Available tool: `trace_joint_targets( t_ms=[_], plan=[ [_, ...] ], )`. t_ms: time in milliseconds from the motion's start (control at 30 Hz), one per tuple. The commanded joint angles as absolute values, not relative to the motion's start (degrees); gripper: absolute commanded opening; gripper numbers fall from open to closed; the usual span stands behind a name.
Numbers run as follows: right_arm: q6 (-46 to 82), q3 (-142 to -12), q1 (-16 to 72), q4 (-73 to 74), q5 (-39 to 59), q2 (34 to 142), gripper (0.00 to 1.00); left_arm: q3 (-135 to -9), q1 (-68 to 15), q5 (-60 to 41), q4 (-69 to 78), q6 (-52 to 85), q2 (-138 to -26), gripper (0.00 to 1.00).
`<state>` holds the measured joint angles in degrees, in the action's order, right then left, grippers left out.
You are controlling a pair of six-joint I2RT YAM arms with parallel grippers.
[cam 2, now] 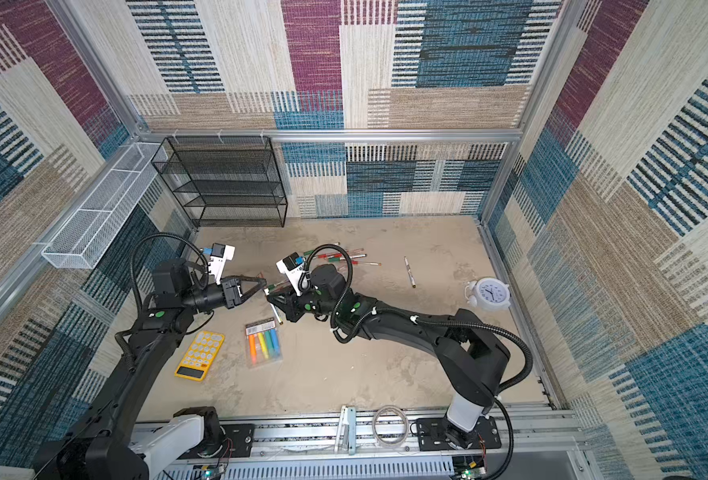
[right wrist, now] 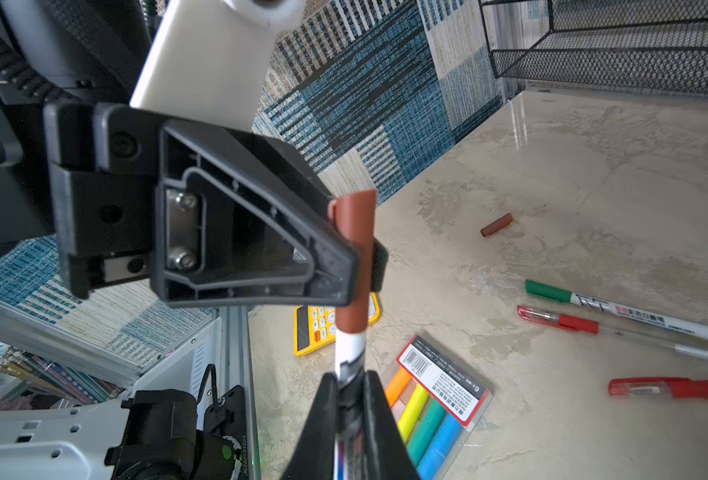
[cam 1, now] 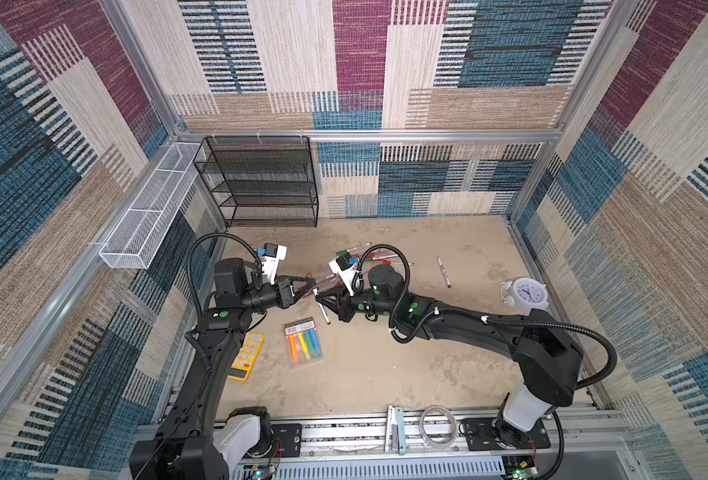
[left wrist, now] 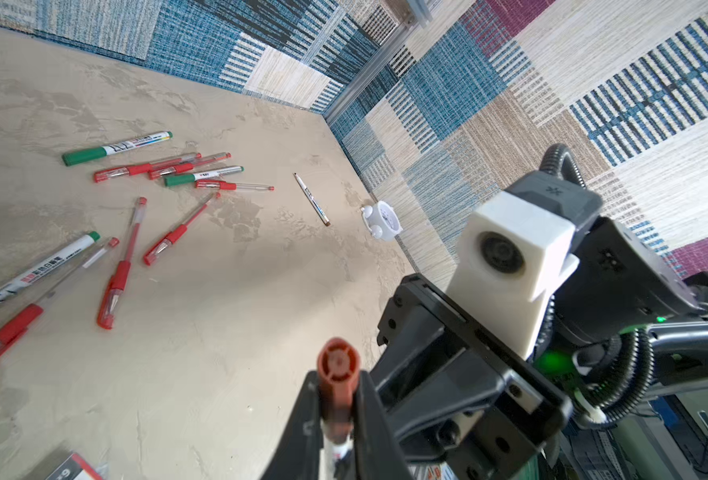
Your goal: Open the pen caps
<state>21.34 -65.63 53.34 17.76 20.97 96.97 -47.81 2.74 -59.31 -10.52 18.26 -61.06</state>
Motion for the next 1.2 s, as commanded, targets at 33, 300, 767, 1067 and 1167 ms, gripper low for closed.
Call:
trace_joint_targets(
  t_ms=[33,300,767,1067,1167],
  plan=[
    [20.5,-66.2,53.5,18.3,22.2,97.4,0.01,-47.8,2.8,-59.2,-8.7,18.1,-60.7,0.0],
    [20.4,-67.2,53.6,16.7,21.7,98.2,0.3,-48.0,3.2,-59.1,-9.4,17.7,-60.6,0.0],
    [20.4,-62.1,53.7,17.2,21.0,97.1,0.0,-48.5,3.8,-58.1,-11.0,15.8,-60.2,0.0],
    [23.0,-51.7,53.8,20.5,20.6,92.6,0.0,-50.7,5.3,-56.4,-11.8,16.8,-60.7,0.0],
    [22.3,-49.7,53.8,20.9,19.1,90.6,0.0,-51.7,5.4,-54.1,-13.3,14.6,-60.9,0.0]
  ],
)
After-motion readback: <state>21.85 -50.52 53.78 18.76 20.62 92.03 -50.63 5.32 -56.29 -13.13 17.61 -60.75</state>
